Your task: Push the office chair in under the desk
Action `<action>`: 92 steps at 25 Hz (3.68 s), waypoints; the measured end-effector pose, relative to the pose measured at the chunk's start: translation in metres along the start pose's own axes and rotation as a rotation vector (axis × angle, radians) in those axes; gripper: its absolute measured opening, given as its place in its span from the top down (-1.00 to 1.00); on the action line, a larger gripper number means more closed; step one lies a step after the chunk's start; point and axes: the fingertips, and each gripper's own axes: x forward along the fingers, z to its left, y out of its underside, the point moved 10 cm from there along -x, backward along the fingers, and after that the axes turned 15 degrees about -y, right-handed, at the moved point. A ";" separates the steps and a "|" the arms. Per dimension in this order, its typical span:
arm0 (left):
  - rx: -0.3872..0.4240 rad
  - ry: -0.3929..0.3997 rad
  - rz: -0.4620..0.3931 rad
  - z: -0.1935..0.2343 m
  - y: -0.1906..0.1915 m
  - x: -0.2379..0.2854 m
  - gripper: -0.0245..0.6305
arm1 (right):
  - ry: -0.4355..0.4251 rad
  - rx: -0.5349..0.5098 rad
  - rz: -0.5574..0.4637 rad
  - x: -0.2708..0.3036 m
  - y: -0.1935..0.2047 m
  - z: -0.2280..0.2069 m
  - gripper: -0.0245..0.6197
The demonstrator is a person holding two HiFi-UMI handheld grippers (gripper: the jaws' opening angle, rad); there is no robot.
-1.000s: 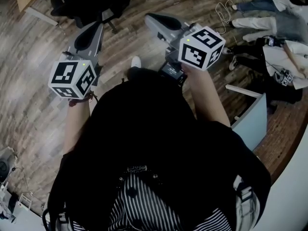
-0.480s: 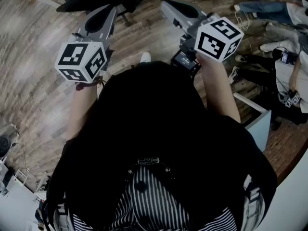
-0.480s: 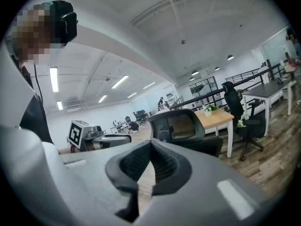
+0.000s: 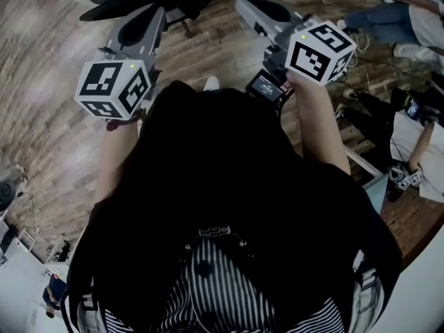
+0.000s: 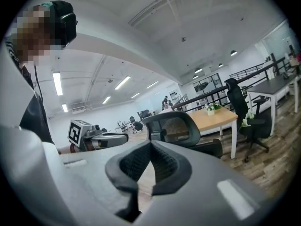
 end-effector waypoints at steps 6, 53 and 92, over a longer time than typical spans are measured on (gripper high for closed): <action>-0.012 -0.039 0.012 0.006 -0.002 0.009 0.92 | -0.017 0.017 0.004 0.004 -0.005 -0.016 0.92; -0.075 -0.161 0.130 0.233 0.030 0.117 -0.45 | 0.213 -0.058 0.151 0.146 -0.041 -0.181 -0.12; -0.175 -0.247 0.250 0.250 0.038 0.201 -0.48 | 0.017 -0.104 0.334 0.208 -0.081 -0.259 -0.16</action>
